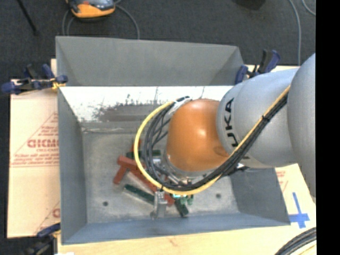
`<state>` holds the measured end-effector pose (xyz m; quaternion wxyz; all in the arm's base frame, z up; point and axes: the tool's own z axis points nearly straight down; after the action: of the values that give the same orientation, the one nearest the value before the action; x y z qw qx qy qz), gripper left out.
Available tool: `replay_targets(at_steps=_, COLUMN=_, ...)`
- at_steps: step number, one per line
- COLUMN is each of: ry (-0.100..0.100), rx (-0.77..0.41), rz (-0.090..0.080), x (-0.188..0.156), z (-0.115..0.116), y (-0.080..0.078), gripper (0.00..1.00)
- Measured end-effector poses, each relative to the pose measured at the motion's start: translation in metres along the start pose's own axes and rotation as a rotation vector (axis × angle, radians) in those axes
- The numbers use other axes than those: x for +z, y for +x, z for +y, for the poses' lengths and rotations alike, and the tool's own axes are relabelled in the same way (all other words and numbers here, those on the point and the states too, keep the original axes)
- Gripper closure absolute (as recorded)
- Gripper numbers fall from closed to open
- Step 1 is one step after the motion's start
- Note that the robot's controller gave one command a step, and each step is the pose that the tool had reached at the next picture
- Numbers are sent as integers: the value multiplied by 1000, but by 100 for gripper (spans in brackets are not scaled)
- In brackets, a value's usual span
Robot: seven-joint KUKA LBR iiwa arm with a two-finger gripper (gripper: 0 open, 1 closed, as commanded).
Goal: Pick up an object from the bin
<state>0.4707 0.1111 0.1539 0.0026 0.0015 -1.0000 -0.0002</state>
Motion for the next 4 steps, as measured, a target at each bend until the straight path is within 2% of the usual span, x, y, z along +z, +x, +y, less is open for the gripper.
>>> replay_targets(at_steps=1, ry=-1, rx=3, rz=-7, x=-3, z=0, y=-2, gripper=0)
replay_targets(at_steps=2, ry=-3, rx=86, rz=-14, x=43, z=-14, y=-46, gripper=0)
replay_targets(at_steps=3, ry=0, rx=78, rz=-14, x=79, z=-14, y=-63, gripper=0)
replay_targets(at_steps=4, ry=-1, rx=199, rz=-5, x=82, z=-10, y=-94, gripper=0)
